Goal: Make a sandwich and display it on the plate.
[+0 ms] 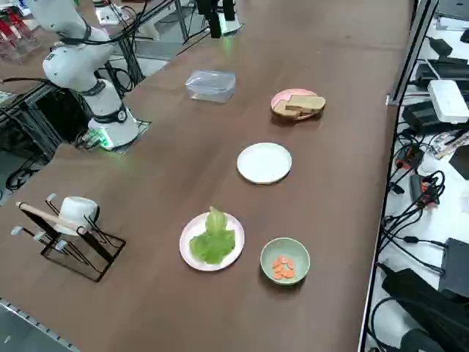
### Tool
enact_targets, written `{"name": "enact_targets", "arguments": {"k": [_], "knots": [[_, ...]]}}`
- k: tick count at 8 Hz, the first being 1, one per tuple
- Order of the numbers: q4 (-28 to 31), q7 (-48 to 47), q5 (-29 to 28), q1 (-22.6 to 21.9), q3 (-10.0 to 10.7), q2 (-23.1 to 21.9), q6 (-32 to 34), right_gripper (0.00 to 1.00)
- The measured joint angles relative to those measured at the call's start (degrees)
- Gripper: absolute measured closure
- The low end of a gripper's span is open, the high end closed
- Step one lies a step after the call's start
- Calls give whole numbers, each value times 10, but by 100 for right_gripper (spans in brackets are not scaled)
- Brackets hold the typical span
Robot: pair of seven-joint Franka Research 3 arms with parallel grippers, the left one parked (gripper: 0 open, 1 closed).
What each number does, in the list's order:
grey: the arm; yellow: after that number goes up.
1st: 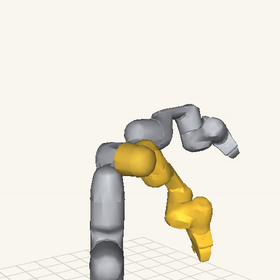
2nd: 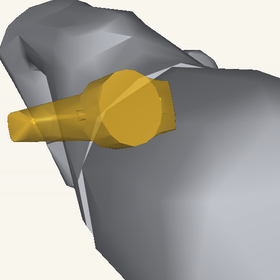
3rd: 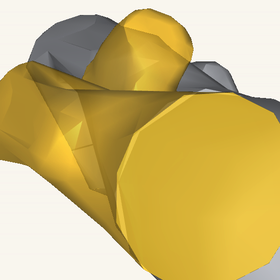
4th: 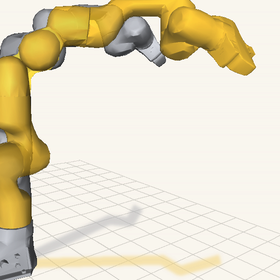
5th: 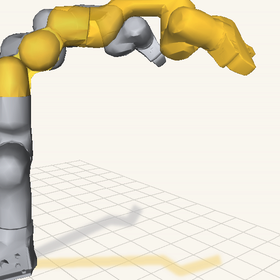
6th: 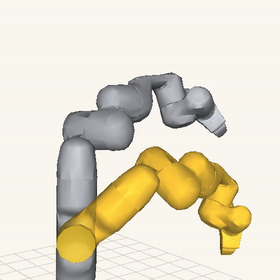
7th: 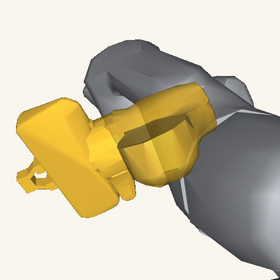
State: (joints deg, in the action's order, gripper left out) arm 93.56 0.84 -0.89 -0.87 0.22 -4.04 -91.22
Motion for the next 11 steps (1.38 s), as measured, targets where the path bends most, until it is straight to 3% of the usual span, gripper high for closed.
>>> {"name": "enact_targets", "arguments": {"k": [4, 6, 8, 11], "knots": [[-3, 0, -14, -7, -1, 16, -13, 0], [-6, -4, -41, -24, -2, 49, -74, 0], [-14, 2, -50, -38, -3, 92, -102, 1], [-69, 57, -63, -76, -4, 199, -111, 0]]}}
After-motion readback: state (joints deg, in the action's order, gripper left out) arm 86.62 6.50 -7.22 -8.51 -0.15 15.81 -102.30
